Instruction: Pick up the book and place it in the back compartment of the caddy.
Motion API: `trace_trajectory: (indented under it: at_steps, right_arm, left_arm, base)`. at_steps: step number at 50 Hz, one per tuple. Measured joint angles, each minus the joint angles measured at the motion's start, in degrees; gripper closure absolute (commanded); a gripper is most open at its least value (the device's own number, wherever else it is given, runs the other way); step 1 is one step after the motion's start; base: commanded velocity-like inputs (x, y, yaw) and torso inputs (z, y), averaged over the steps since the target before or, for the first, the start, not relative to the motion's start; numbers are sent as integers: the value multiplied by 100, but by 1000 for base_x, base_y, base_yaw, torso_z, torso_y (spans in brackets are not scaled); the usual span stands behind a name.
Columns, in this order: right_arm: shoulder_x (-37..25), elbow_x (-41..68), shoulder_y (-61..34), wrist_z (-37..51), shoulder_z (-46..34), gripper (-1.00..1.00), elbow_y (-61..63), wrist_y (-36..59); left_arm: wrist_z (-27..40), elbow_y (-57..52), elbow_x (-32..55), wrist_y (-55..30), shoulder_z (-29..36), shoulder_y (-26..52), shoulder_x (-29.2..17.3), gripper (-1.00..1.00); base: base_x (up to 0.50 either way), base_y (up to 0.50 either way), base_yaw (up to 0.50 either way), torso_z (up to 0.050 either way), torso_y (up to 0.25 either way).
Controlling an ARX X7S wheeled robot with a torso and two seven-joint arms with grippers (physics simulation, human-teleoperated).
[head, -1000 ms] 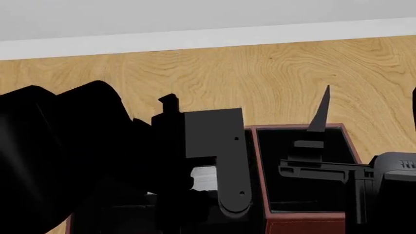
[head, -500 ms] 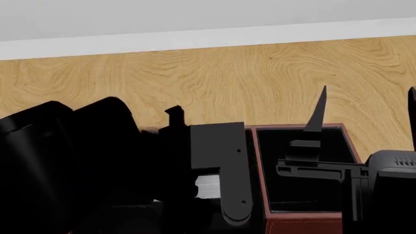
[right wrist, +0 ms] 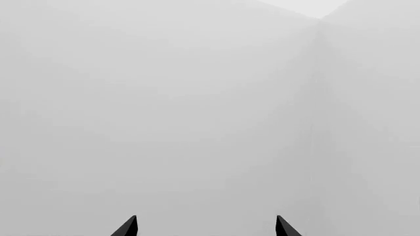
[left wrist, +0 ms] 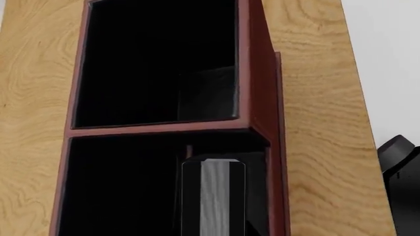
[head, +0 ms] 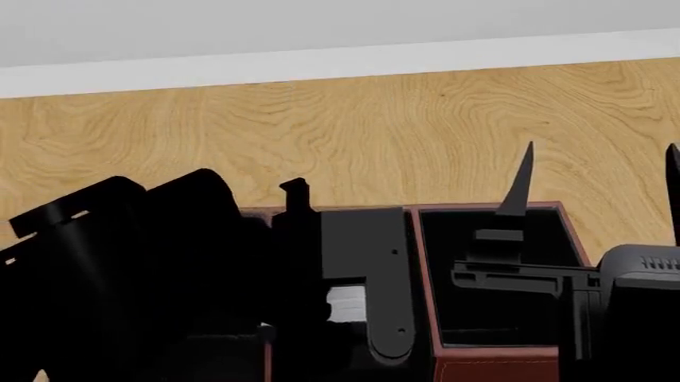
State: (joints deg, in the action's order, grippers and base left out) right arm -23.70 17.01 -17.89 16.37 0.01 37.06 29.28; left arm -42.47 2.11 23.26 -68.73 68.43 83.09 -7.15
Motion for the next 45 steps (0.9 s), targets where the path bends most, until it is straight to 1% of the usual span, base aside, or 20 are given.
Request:
trace_trajectory:
  at_steps: [19,45]
  right_arm:
    - [-7,-15,-42,25,-67,-100,-95,0]
    - [-22,9,-57,34,-112,-100,-138,-45]
  left_arm:
    - [-12,437,-78,479,150,-220,61,100]
    - [-32,1301,-262,1223,402,-541,214,100]
  base:
    - [0,0,0,1,1]
    - [0,0,0,0,1]
